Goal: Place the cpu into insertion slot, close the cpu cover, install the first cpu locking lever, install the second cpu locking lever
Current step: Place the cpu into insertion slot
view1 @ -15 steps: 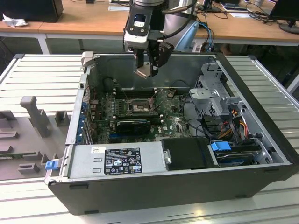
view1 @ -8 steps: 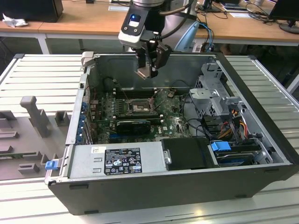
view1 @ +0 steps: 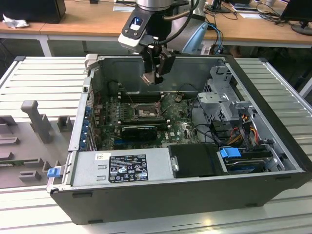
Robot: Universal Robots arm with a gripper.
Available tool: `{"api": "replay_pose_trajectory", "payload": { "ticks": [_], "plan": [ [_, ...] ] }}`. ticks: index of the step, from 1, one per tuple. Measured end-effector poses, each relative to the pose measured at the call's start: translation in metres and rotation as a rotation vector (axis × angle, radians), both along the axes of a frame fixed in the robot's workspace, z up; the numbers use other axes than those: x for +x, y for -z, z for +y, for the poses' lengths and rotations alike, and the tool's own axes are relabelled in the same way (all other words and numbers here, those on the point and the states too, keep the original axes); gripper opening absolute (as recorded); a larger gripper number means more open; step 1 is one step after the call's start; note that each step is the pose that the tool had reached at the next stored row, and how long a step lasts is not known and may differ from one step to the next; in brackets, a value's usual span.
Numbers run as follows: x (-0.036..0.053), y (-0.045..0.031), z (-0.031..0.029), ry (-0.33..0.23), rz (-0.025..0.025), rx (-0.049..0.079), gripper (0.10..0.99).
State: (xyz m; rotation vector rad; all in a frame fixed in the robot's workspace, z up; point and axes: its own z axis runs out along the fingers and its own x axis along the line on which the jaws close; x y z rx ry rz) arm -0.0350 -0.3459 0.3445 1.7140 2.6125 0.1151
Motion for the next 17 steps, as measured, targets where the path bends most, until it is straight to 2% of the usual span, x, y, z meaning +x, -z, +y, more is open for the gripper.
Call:
{"api": "replay_pose_trajectory", "payload": {
  "ticks": [2,12,17],
  "plan": [
    [0.0000,0.0018,0.0000,0.027,0.0027,0.000,0.525],
    [0.0000,0.0071,0.0000,0.227,0.0032,0.000,0.525],
    [0.0001,0.0175,0.0000,0.345,0.0036,-0.001,0.525]
  ]
}}
